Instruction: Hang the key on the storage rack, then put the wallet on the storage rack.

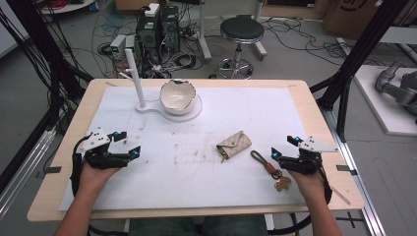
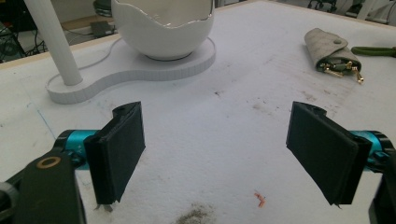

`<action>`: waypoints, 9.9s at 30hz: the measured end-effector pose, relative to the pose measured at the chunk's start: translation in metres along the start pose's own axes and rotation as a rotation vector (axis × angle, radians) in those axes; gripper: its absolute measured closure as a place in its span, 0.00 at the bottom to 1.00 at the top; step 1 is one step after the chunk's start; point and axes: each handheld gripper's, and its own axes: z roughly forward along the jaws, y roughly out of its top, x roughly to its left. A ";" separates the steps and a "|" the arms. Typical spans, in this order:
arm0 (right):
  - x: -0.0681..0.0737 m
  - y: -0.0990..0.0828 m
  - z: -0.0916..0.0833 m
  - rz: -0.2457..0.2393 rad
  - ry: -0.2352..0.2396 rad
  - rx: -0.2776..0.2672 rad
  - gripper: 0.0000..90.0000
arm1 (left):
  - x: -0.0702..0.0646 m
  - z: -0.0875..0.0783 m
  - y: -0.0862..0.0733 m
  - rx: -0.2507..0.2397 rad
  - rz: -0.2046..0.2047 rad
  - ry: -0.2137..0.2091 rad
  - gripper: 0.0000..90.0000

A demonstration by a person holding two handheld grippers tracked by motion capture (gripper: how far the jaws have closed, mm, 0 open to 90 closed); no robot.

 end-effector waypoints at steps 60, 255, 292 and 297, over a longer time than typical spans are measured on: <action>0.017 0.006 -0.002 0.015 0.231 0.118 0.80 | 0.008 0.003 0.005 -0.040 -0.036 0.048 0.22; 0.023 0.018 0.004 0.019 -0.008 -0.077 0.23 | -0.007 0.013 0.002 -0.016 -0.042 -0.012 0.21; 0.008 0.006 0.004 0.023 -0.041 -0.023 0.23 | -0.089 0.141 0.062 0.108 0.044 -0.256 0.19; 0.009 0.008 0.007 0.020 -0.037 -0.016 0.23 | -0.100 0.158 0.071 0.128 0.067 -0.264 0.19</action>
